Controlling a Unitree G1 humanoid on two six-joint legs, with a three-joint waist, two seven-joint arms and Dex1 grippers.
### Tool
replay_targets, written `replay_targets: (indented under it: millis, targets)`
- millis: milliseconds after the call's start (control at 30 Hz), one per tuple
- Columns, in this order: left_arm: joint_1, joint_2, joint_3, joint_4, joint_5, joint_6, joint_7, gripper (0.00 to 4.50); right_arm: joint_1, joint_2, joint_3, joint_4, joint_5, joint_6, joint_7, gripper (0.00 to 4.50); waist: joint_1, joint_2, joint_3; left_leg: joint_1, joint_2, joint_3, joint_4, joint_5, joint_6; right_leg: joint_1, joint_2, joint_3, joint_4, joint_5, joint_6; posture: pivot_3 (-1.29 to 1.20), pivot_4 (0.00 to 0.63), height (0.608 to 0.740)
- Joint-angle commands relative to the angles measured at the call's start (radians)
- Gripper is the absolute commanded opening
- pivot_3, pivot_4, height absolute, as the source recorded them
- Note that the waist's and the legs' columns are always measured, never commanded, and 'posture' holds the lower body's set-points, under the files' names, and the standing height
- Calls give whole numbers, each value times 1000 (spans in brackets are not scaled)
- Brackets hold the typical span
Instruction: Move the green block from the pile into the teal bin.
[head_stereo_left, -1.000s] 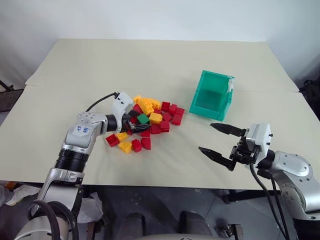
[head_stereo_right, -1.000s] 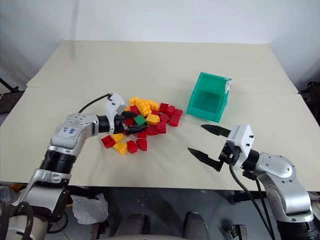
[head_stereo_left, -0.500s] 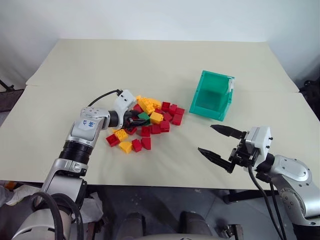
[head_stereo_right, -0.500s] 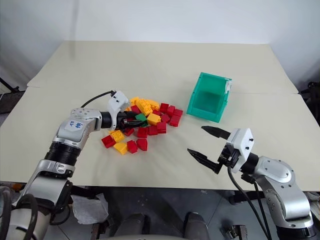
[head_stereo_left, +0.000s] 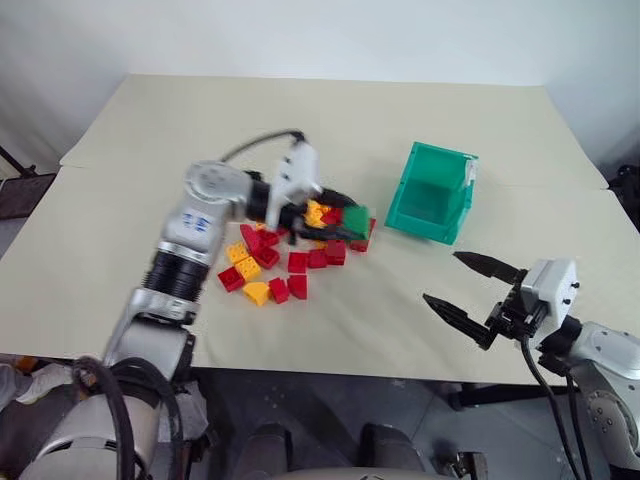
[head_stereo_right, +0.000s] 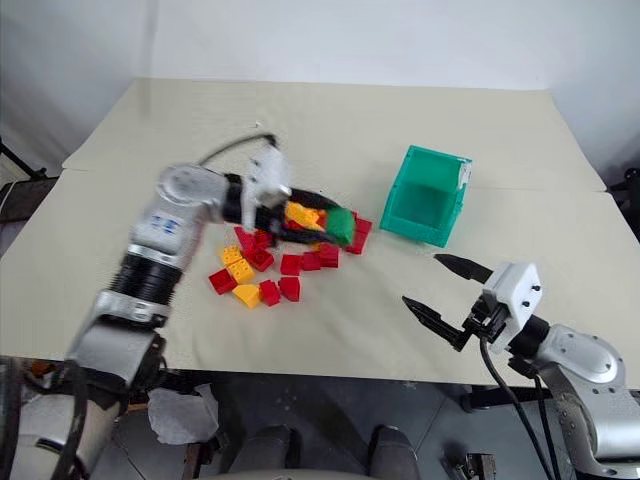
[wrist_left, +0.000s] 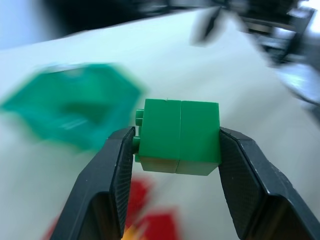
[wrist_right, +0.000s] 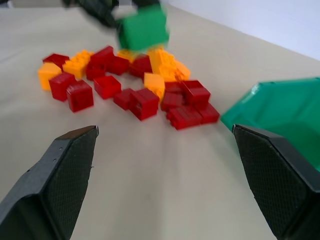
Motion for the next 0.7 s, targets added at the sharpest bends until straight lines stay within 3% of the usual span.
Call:
replay_targets:
  millis: [33, 133, 300, 533, 700]
  targets:
    - [-51, -104, -49, 144, 74, -105, 50, 2140, 56, 3, -63, -49, -5, -24, -21, 4500, -1, 0, 0, 0, 0, 0, 0, 0, 0, 0, 0, 0, 0, 0, 0, 0, 150, 740]
    - [-77, -179, -69, 291, 134, -177, 111, 2140, 103, 14, -81, -94, -1, -16, -47, 4500, -11, -1, 0, 0, 0, 1, 0, 0, 0, 0, 0, 0, 0, 0, 0, 0, 150, 740]
    - [-99, -223, -64, 408, 163, -192, 113, 2140, 160, 29, -92, -151, 4, -5, -80, 4500, -14, -1, 0, 1, 0, 1, 0, 0, 0, -1, 0, 0, 1, 0, 0, 0, 150, 740]
    - [-108, -235, -3, 451, 133, -186, 83, 4341, 166, 35, -65, -171, -1, 8, -108, 4500, -10, -1, 0, 0, 0, 1, 0, 0, 1, -1, 0, 0, 0, 0, 0, 0, 150, 740]
    - [-108, -216, 76, 461, 95, -244, 66, 4472, 113, 27, -38, -136, -5, 20, -106, 4500, -12, -1, 0, 0, 0, 1, 0, 0, 1, -1, 0, 0, 1, 0, 0, 0, 150, 740]
